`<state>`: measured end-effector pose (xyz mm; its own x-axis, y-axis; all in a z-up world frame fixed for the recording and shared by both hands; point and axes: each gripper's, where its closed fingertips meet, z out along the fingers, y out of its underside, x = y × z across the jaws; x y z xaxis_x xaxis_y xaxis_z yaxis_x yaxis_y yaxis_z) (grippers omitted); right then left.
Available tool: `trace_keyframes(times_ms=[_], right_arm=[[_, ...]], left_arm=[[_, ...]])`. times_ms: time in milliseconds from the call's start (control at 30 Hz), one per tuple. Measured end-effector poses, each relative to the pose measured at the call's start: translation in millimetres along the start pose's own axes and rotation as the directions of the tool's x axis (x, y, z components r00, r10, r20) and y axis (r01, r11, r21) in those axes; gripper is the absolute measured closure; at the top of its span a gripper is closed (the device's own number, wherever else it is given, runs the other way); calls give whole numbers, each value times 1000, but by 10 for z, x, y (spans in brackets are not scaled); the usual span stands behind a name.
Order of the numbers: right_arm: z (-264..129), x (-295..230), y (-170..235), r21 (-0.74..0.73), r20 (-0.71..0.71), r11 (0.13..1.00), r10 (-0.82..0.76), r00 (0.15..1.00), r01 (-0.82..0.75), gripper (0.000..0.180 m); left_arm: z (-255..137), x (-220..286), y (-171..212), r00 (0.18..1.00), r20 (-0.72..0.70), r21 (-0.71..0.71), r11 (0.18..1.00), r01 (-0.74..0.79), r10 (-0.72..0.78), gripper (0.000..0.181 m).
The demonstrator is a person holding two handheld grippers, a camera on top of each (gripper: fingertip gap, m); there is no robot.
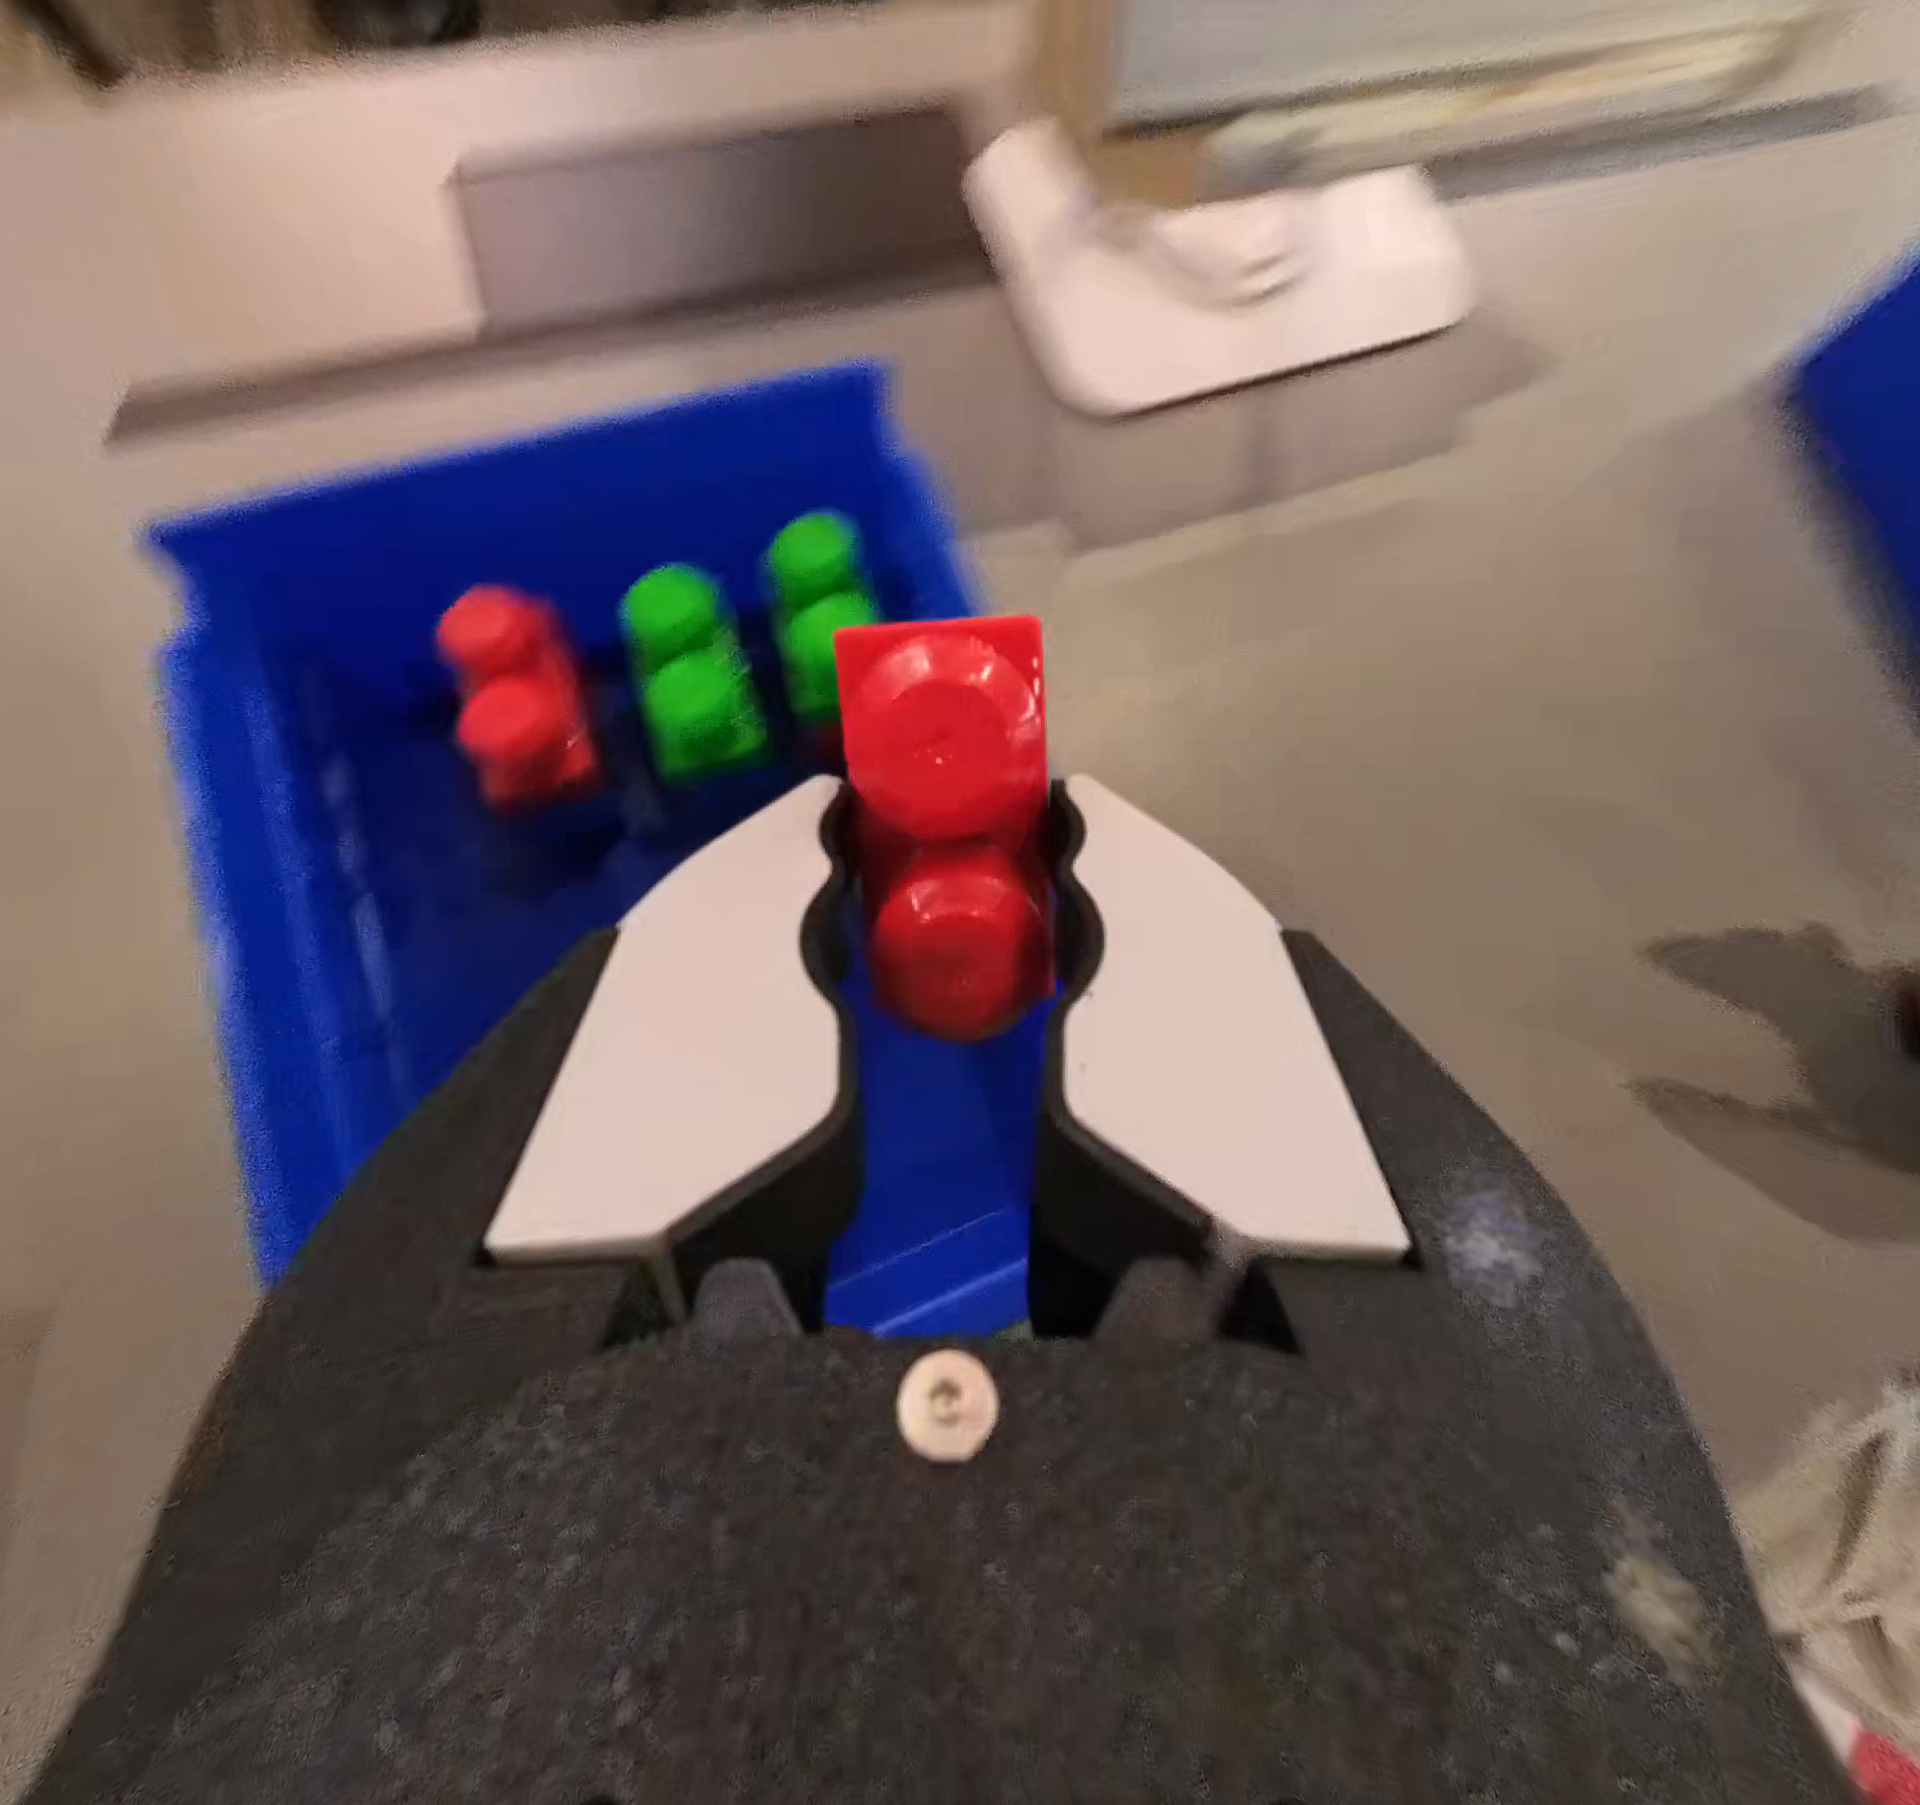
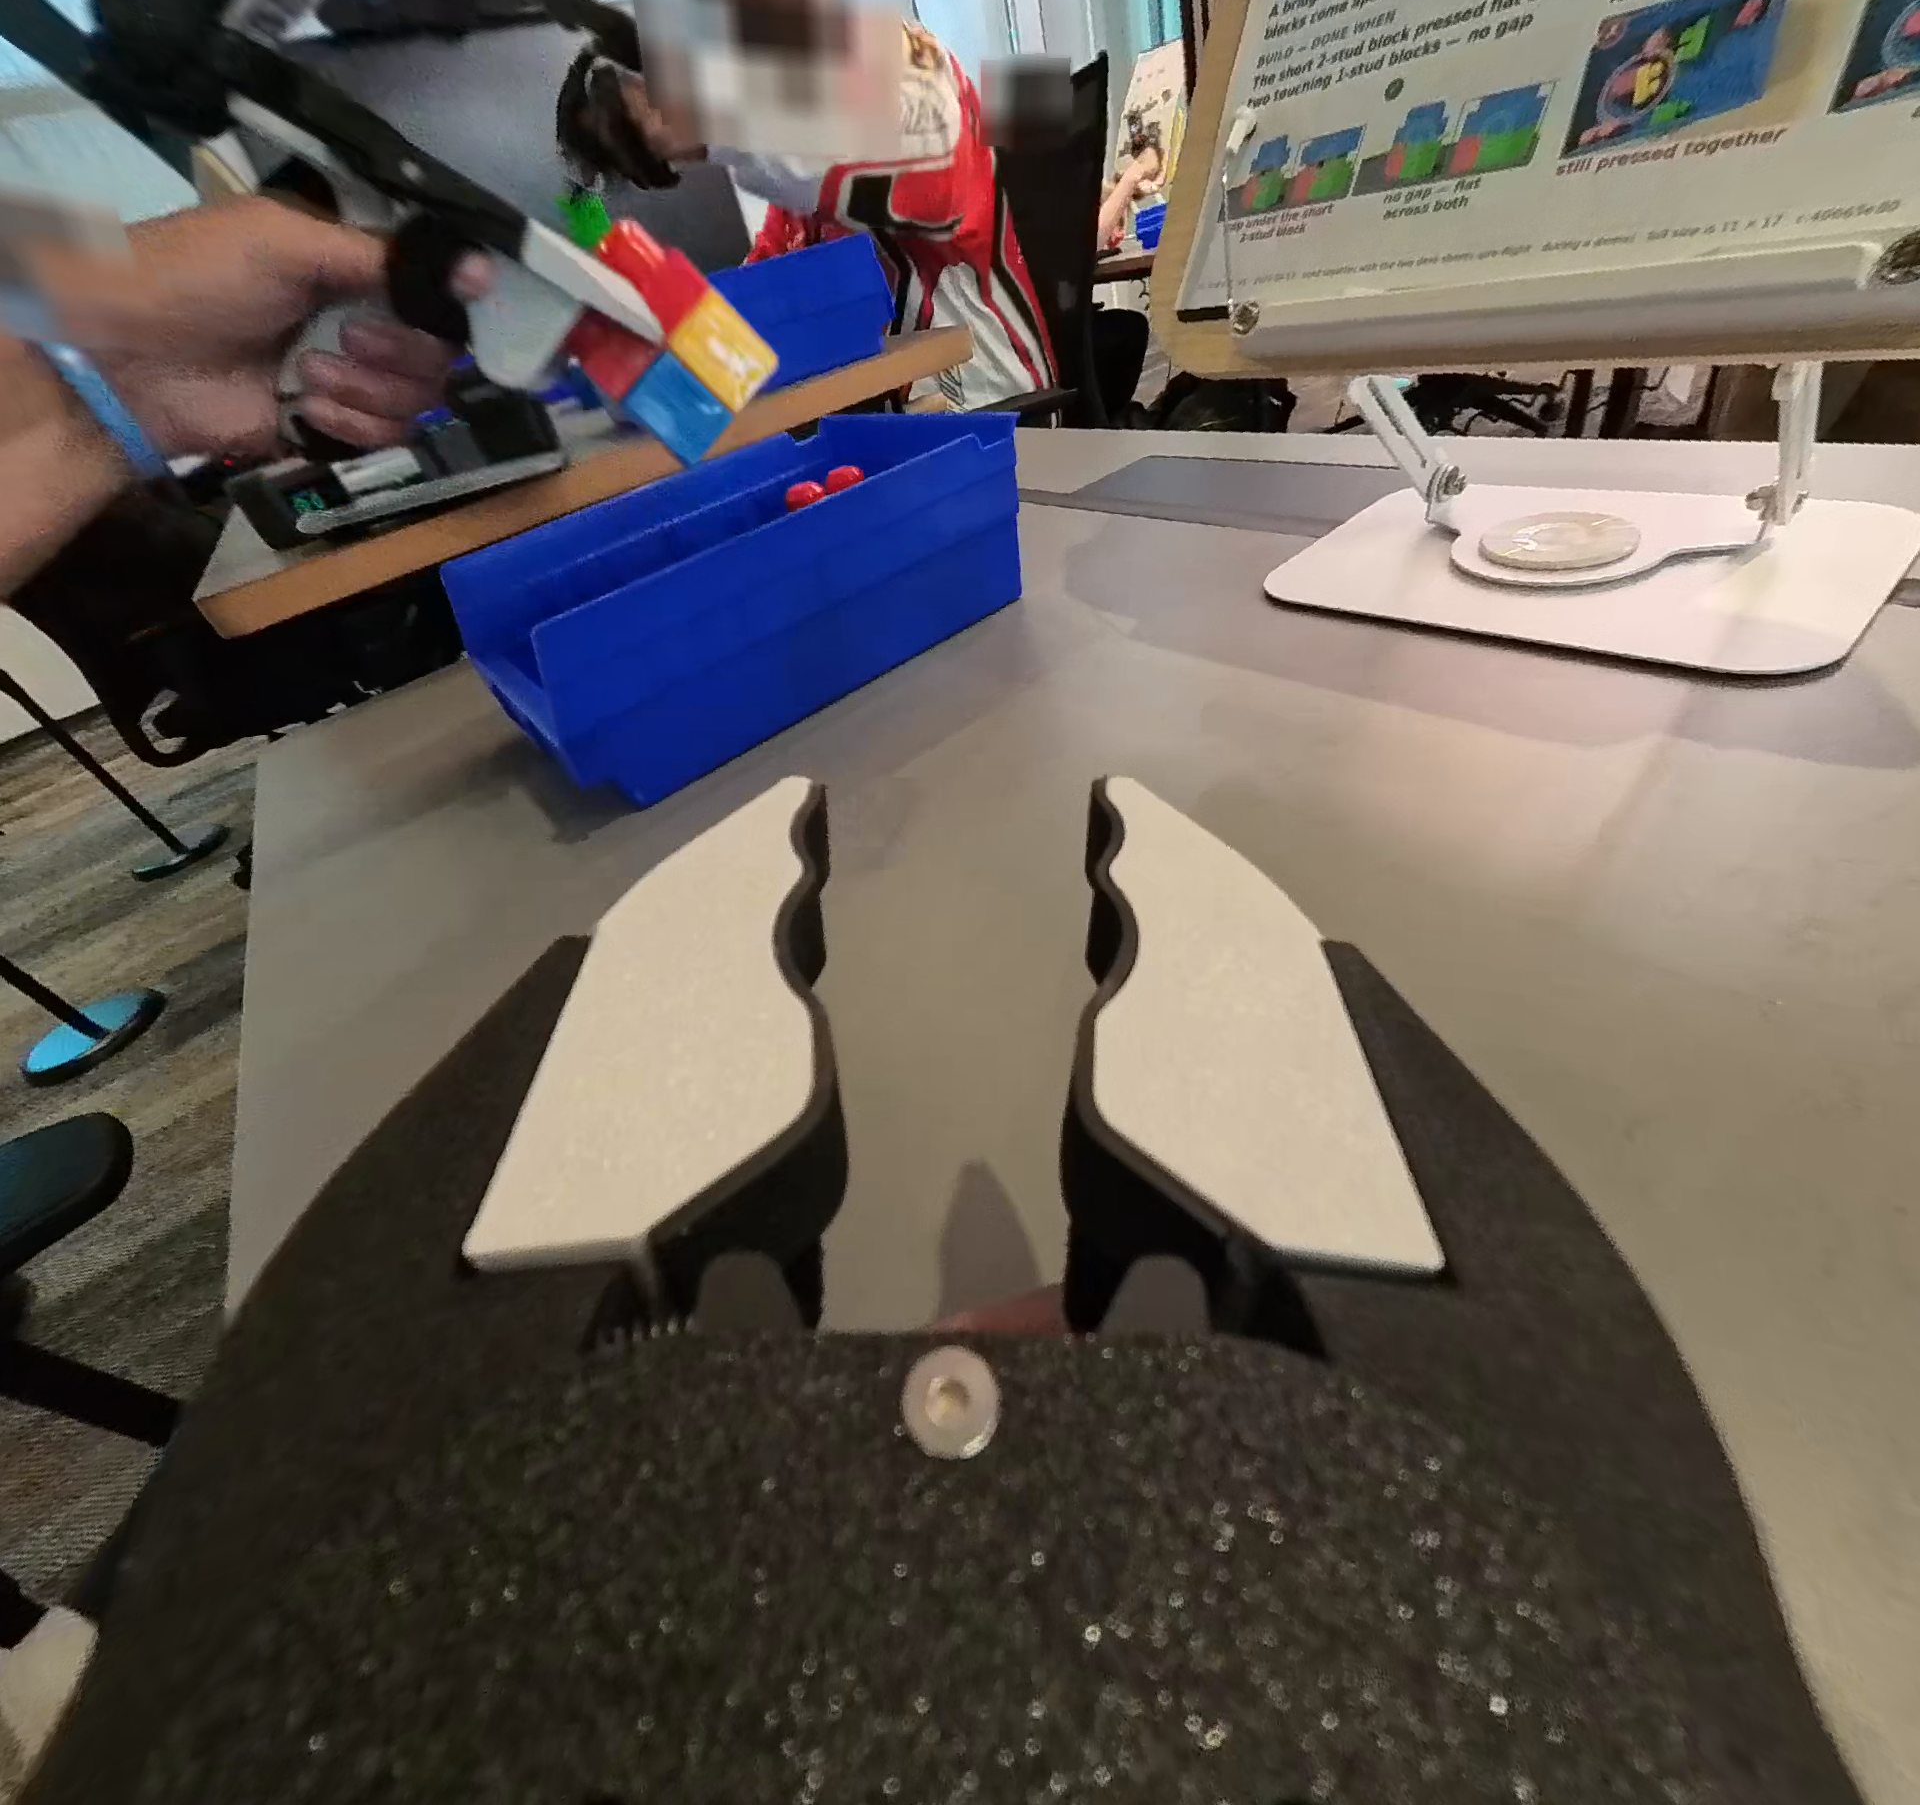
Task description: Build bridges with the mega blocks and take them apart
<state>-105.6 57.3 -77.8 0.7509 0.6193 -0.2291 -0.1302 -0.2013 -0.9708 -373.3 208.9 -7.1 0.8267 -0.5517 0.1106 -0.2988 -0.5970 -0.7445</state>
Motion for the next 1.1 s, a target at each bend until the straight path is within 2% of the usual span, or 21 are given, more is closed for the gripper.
trace_keyframes(times_ms=[133, 267, 400, 567, 700, 767, 933, 1000, 1033, 1100], right_arm=[[-7, -61, -43, 26, 43, 1000, 9, 999, -11, 132], [-37, -138, -82, 51, 93, 999, -4, 996, -1, 132], [-82, -247, -115, 76, 182, 997, 3, 983, -17, 133], [-211, -367, -229, 134, 328, 985, 56, 943, -105, 132], [-352, -536, -336, 121, 535, 963, 140, 833, -240, 124], [-337, -542, -379, 105, 574, 955, 169, 801, -277, 120], [-156, -571, -405, 81, 586, 958, 177, 791, -274, 116], [-79, -590, -384, 68, 579, 963, 175, 796, -262, 122], [-53, -538, -379, 91, 545, 968, 148, 826, -233, 144], [-62, -531, -376, 79, 547, 977, 124, 828, -198, 145]], left_arm=[[-216, 905, -81, 944, -306, 224, 973, -55, 124, 146], [-197, 1683, 134, 790, -563, 366, 930, -25, 243, 146], [-37, 2186, 407, 648, -700, 416, 909, 28, 300, 146], [112, 2522, 631, 523, -783, 403, 915, 14, 337, 147], [67, 2680, 628, 456, -799, 432, 902, -18, 392, 146], [29, 2750, 613, 411, -816, 438, 899, -18, 406, 146], [135, 2842, 598, 383, -835, 422, 906, -14, 395, 146], [164, 2854, 605, 376, -838, 419, 908, -17, 395, 146], [154, 2865, 613, 359, -847, 415, 910, -15, 392, 147], [172, 2874, 621, 365, -841, 421, 907, -21, 399, 147]])
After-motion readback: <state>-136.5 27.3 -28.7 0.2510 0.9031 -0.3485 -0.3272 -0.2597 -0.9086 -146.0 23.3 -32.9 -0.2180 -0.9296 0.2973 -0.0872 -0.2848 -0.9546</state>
